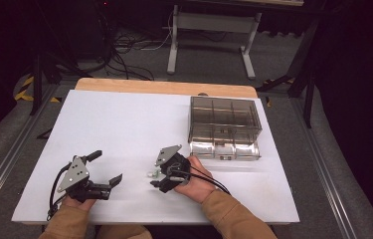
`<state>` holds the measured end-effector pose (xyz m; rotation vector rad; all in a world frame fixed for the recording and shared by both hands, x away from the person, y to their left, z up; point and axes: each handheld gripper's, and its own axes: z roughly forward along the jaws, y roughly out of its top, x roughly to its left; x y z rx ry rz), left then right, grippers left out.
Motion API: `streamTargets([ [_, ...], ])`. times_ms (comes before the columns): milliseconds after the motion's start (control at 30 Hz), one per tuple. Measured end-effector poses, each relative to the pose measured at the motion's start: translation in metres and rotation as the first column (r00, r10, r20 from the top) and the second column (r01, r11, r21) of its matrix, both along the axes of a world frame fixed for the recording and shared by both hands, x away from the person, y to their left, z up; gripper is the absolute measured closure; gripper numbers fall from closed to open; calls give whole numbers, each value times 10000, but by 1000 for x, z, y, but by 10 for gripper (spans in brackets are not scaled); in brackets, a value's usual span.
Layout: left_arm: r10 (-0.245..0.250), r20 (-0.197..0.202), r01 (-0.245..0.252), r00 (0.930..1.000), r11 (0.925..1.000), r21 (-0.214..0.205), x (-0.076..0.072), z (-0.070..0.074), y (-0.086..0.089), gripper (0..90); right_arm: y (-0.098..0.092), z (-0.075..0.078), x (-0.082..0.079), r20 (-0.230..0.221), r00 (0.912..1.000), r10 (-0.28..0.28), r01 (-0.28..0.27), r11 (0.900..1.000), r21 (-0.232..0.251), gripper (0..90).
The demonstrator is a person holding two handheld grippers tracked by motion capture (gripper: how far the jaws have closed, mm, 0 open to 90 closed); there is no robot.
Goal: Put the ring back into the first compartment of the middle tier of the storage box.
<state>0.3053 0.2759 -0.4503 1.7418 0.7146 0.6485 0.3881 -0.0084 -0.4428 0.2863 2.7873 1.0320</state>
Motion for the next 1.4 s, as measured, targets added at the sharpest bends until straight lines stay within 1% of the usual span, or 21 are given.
streamTargets([
  [100,-6,9,6,10000,10000,-15,0,0,0,1,2,-2,1,-49,10000,9,-9,10000,58,254],
  [300,-8,10,8,10000,10000,-12,0,0,0,2,7,-6,1,-47,10000,16,-17,9999,-103,325],
  [433,5,-15,-5,10000,10000,-17,0,0,-1,2,10,-8,2,-117,9999,126,-129,9995,-279,444],
  [467,5,-15,-5,10000,10000,-17,0,0,-1,2,10,-8,2,-117,9999,126,-129,9995,-279,444],
  [500,-4,4,4,10000,10000,21,0,0,0,2,12,-8,2,-76,9998,160,-163,9992,-362,506],
  [533,-9,10,9,10000,10000,-6,0,0,0,2,12,-8,2,-78,9999,140,-143,9993,-357,533],
  [567,-9,10,9,10000,10000,-6,0,0,0,2,12,-8,2,-78,9999,140,-143,9993,-357,533],
  [600,-6,13,6,10000,10000,-7,0,0,0,2,12,-8,2,-71,9999,130,-133,9992,-365,567],
  [633,-11,0,11,10000,10000,15,0,0,0,2,13,-8,3,-148,9997,187,-192,9991,-389,641],
  [700,-10,-4,10,10000,10000,22,0,0,0,2,14,-8,3,-269,9993,267,-278,9988,-408,702],
  [733,-12,-1,12,10000,10000,24,0,0,0,3,14,-7,2,-259,9993,257,-267,9987,-423,715],
  [833,-16,7,16,10000,10000,-3,0,0,0,2,15,-6,2,-171,9995,282,-291,9983,-513,723],
  [900,-12,15,12,10000,10000,-9,0,0,0,2,16,-6,1,-163,9992,365,-372,9984,-436,725],
  [1200,10,-30,-11,10000,10000,-40,0,0,0,2,15,-3,-1,-143,9990,420,-425,9985,-353,724],
  [1267,14,-27,-14,10000,10000,-45,0,0,0,2,15,-1,-2,-14,9989,464,-464,9984,-308,723],
  [1333,14,-26,-14,10000,10000,-48,0,0,0,2,14,0,-3,5,9989,471,-471,9985,-283,722],
  [1400,9,-23,-9,10000,10000,-54,0,0,0,2,13,3,-4,113,9987,501,-499,9986,-166,721],
])
